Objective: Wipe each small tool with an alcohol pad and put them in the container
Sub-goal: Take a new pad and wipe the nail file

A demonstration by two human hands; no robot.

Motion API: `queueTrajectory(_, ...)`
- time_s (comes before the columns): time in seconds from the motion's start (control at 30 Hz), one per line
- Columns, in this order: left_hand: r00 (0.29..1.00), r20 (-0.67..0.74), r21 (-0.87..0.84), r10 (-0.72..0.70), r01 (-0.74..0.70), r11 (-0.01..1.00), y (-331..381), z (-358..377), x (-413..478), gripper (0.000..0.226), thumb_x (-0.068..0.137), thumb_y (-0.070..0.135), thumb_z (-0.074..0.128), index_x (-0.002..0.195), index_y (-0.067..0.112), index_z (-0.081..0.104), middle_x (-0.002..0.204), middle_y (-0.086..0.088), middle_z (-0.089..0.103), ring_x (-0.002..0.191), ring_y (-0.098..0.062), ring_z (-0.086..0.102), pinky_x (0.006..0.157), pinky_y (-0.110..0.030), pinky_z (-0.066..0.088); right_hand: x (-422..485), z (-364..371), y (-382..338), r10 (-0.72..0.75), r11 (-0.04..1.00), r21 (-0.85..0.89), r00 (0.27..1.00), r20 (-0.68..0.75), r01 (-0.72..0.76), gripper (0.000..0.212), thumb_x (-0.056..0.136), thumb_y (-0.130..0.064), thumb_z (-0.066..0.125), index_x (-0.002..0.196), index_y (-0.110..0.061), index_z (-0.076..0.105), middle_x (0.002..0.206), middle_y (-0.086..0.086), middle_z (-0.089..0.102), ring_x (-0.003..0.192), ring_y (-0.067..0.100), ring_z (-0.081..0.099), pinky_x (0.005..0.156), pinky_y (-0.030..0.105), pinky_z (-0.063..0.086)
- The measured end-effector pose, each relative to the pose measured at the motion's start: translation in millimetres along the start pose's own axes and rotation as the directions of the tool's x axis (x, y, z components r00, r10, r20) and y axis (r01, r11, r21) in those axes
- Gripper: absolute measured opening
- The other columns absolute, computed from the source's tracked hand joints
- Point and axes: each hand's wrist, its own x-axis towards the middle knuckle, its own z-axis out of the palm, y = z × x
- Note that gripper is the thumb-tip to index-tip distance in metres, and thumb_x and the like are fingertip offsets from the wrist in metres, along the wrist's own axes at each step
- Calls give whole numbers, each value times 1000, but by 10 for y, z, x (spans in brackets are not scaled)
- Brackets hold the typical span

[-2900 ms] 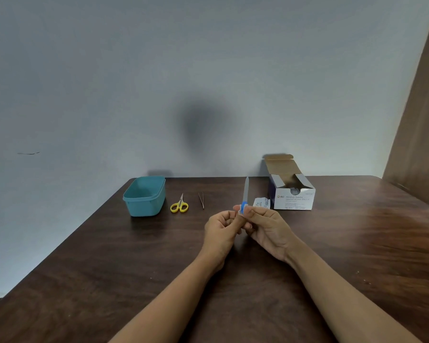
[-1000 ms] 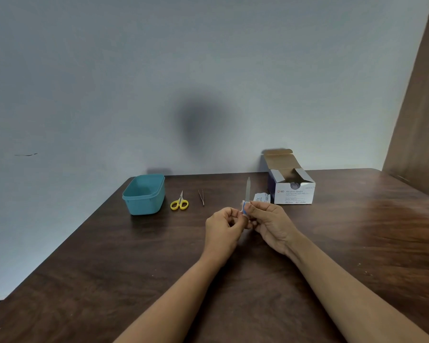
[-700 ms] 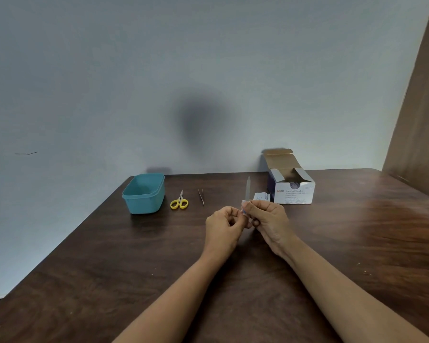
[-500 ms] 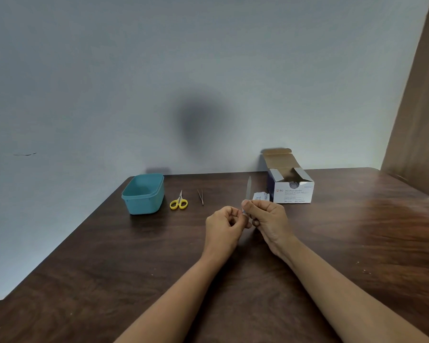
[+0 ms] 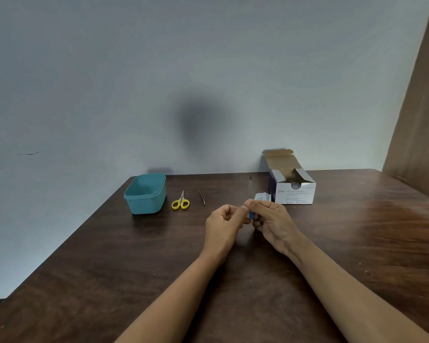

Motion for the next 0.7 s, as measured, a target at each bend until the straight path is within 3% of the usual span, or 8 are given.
queueTrajectory(0.13,982,56,-277,-180,189,942,14,-122,89,20,92,34,57,96,19,70,100,1,70,94,-10,57,75,-26,43,-64,16,-52,38,998,-60,997,74,-33,14,73,-25,71,71,-12,73,69,2,62,60,7,45,56,19,37)
queueTrajectory(0.27,973,142,-335,-183,221,916,15,-182,113,29,91,40,54,107,21,70,121,1,63,114,-14,51,89,-28,41,-108,44,-75,56,982,-185,986,159,-26,17,73,-30,71,72,-13,73,69,1,61,60,8,45,60,21,38)
queueTrajectory(0.4,968,217,-338,-126,196,921,40,-187,88,51,81,43,59,119,11,65,118,-5,65,113,-17,54,93,-31,36,-109,40,-70,57,975,-221,981,188,-14,18,74,-33,71,72,-16,75,70,4,58,62,9,45,60,21,38)
queueTrajectory(0.53,967,234,-370,-103,187,910,16,-194,99,45,78,35,62,112,5,66,114,-5,68,104,-16,59,102,-38,35,-112,56,-64,63,964,-265,975,212,-5,17,75,-31,71,75,-14,76,80,13,59,64,9,45,61,22,38)
queueTrajectory(0.7,976,188,-431,-112,184,883,-23,-206,127,31,72,28,67,95,9,70,100,5,74,106,-17,61,111,-48,34,-128,106,-62,30,944,-326,976,214,43,17,76,-28,73,79,-12,75,70,4,63,60,6,47,57,17,38)
